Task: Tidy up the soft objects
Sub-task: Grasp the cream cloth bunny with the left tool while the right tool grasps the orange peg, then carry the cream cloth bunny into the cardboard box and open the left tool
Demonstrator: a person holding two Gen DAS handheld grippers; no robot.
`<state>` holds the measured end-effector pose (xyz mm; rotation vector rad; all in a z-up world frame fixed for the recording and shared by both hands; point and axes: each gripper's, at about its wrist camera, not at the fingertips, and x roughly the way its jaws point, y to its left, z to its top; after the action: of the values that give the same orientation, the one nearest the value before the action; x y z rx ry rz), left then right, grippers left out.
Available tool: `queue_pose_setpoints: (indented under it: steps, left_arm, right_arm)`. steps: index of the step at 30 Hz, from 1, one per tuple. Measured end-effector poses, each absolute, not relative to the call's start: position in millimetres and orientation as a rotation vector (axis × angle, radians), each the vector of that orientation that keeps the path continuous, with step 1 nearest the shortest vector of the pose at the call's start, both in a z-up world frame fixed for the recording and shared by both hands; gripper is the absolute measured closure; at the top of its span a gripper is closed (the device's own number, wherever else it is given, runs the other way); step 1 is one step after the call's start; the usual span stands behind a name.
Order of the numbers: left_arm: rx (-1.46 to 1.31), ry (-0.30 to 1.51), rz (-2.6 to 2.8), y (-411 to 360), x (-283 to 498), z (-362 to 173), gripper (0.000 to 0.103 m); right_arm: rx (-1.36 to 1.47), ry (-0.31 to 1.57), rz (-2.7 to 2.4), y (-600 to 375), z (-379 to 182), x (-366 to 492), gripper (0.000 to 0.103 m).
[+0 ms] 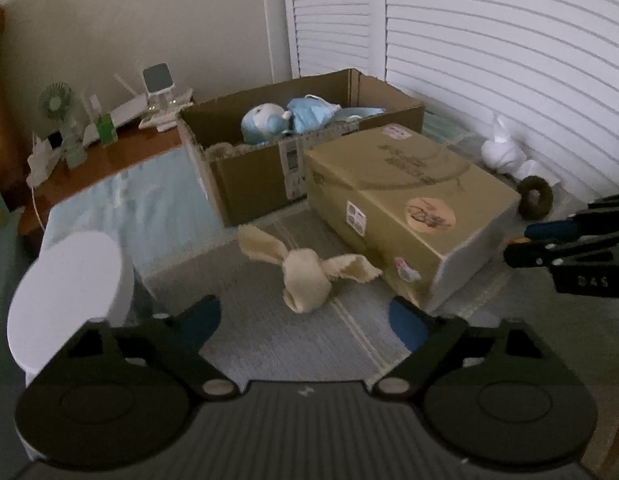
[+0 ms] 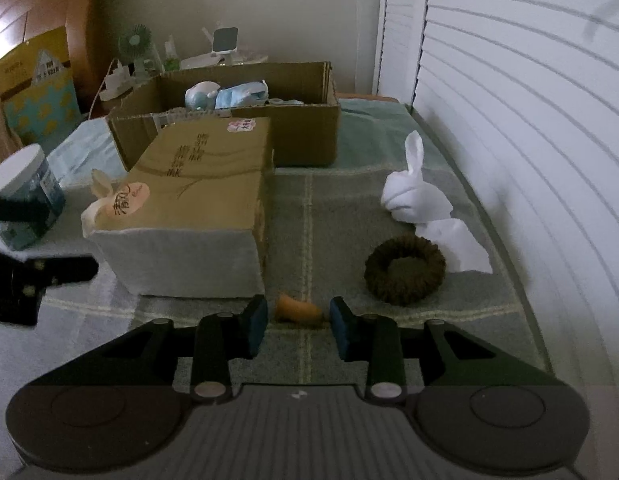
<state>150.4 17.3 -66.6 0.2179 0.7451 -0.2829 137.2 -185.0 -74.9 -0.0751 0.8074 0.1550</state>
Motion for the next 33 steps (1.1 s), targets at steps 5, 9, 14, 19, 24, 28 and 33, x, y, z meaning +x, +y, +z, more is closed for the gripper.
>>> queue_pose_setpoints:
  steps: [5, 9, 14, 19, 24, 28, 33]
  left_arm:
    - [0.193, 0.740, -0.310, 20, 164, -70, 0.039]
    - [0.155, 0.749, -0.320, 23, 174, -76, 0.058]
    - [0.130, 0.766, -0.321, 27, 180, -80, 0.077]
    - [0.129, 0.760, -0.316, 29, 180, -75, 0.079]
    - [0.130, 0.745, -0.312, 34, 176, -66, 0.079]
    - [0.124, 0.744, -0.317, 36, 172, -57, 0.079]
    - [0.125, 0.728, -0.338, 37, 167, -39, 0.079]
  right_arm:
    - [-0.061, 0.808, 0.163, -189, -75, 137, 0.068]
    - [-0.076, 0.808, 0.161, -188, -75, 137, 0.068]
    - [-0.077, 0.809, 0.160, -188, -74, 137, 0.071]
    - [-0.070, 0.815, 0.165, -189, -74, 137, 0.074]
    - [-0.073, 0.810, 0.168, -190, -71, 135, 0.074]
    - [-0.071, 0.799, 0.172, -191, -64, 133, 0.074]
    - [-0.077, 0.769, 0.196, -194, -51, 128, 0.074]
